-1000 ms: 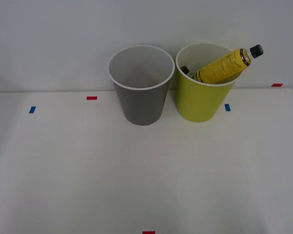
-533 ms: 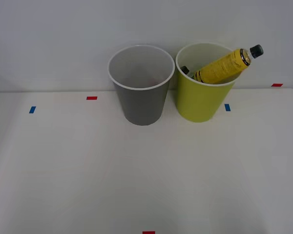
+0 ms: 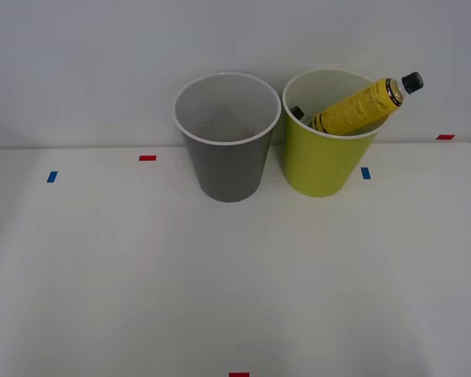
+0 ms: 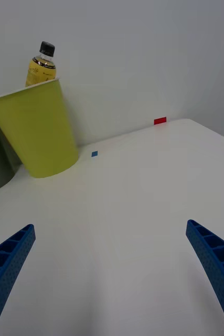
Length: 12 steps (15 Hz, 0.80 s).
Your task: Put cans in the gray bin, plastic bottles in the light green bin
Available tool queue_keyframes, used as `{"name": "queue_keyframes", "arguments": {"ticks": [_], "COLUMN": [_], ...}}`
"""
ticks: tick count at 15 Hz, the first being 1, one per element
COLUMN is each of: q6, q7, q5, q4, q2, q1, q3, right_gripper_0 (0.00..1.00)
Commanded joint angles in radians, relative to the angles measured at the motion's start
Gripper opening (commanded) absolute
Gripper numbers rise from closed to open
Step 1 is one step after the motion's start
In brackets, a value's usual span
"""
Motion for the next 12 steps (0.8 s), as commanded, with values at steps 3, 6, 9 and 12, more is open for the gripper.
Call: {"name": "queue_keyframes", "arguments": {"ticks": [3, 6, 9, 12], "q6": [0.0, 0.0, 0.0, 0.0], "q7": [0.0, 0.0, 0.0, 0.0], "q5": [0.0, 0.0, 0.0, 0.0], "q4": [0.0, 0.0, 0.0, 0.0], "q2": [0.0, 0.0, 0.0, 0.0], "q1": [0.0, 0.0, 0.0, 0.0], "q3": [0.0, 0.0, 0.0, 0.0], "right_gripper_0": [1.0, 1.0, 1.0, 1.0]}}
